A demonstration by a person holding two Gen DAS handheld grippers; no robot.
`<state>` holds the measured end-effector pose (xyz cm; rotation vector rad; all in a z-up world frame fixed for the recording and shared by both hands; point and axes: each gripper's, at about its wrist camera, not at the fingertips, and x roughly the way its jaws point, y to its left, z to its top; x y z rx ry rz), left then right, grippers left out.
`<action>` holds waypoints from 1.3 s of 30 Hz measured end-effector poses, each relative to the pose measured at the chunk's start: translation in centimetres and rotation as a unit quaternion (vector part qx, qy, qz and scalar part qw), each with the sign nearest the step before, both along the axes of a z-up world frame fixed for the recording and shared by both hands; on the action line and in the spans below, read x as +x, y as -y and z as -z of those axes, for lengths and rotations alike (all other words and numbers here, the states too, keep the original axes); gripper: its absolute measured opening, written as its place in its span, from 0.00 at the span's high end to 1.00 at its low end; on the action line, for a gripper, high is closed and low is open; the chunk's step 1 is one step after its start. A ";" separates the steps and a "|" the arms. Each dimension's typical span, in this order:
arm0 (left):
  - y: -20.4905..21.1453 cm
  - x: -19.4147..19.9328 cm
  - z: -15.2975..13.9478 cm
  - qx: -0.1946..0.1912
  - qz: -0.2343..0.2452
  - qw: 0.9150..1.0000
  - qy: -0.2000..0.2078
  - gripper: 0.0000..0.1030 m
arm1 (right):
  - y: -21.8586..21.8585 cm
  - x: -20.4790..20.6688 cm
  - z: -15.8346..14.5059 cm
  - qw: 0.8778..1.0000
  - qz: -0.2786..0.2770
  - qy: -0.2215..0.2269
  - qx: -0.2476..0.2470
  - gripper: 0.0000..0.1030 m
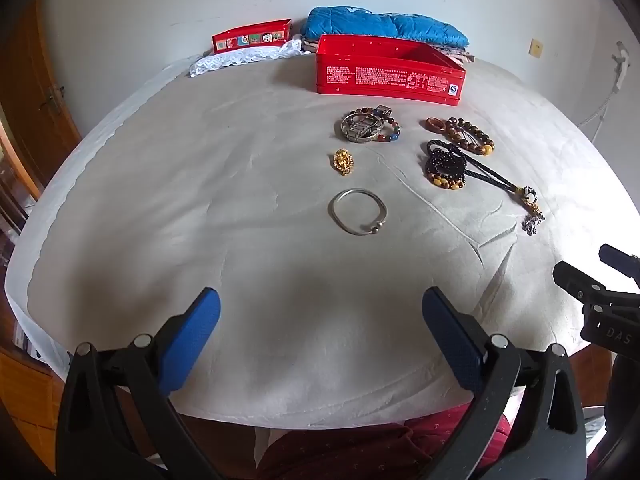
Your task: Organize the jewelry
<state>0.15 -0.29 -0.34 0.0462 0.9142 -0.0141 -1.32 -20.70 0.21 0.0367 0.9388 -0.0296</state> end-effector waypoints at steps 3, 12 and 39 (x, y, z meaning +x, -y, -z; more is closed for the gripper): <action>0.0 0.1 0.1 0.000 0.000 1.000 -0.001 0.03 | 0.0 0.0 0.0 1.000 0.001 0.001 -0.001 0.04; -0.4 0.2 0.0 -0.001 -0.002 1.000 -0.001 0.03 | 0.0 -0.1 0.0 1.000 0.001 0.000 0.000 0.04; -0.9 0.0 -0.6 -0.001 -0.004 1.000 0.002 0.03 | -0.5 -0.1 -0.4 1.000 0.001 0.003 -0.004 0.04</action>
